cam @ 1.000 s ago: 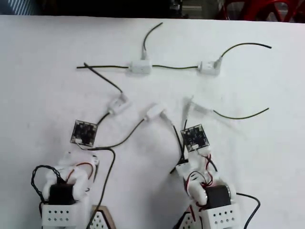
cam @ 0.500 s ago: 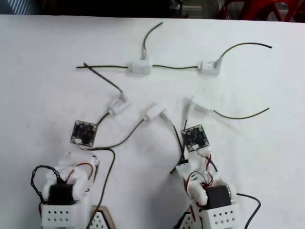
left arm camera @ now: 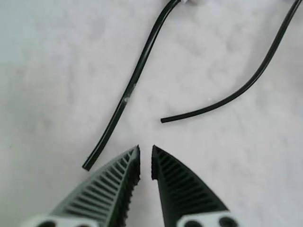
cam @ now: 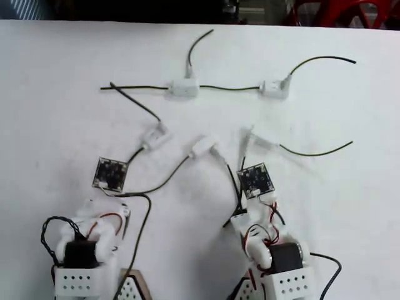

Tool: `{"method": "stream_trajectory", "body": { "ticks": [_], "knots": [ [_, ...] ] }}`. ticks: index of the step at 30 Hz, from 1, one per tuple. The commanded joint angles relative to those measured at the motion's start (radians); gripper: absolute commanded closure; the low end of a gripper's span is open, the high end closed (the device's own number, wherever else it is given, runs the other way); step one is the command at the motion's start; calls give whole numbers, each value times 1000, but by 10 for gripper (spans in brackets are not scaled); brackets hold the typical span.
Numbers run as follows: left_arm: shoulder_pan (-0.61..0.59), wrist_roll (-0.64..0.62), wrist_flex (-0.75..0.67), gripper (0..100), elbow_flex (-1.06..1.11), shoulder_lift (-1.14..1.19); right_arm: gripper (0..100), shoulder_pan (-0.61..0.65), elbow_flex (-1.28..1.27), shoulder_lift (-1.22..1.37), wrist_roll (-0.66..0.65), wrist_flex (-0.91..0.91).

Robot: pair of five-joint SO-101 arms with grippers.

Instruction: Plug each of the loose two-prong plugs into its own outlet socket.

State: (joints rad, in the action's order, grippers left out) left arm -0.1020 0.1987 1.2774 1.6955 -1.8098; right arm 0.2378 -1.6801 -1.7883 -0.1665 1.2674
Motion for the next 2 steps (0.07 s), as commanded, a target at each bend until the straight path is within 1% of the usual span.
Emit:
{"method": "stream_trajectory", "body": {
  "ticks": [1, 2],
  "knots": [
    [7, -11, 6, 932, -3, -8, 980, -10, -11, -12, -8, 4],
    [7, -11, 6, 932, -3, -8, 980, -10, -11, -12, -8, 4]
  ]
}}
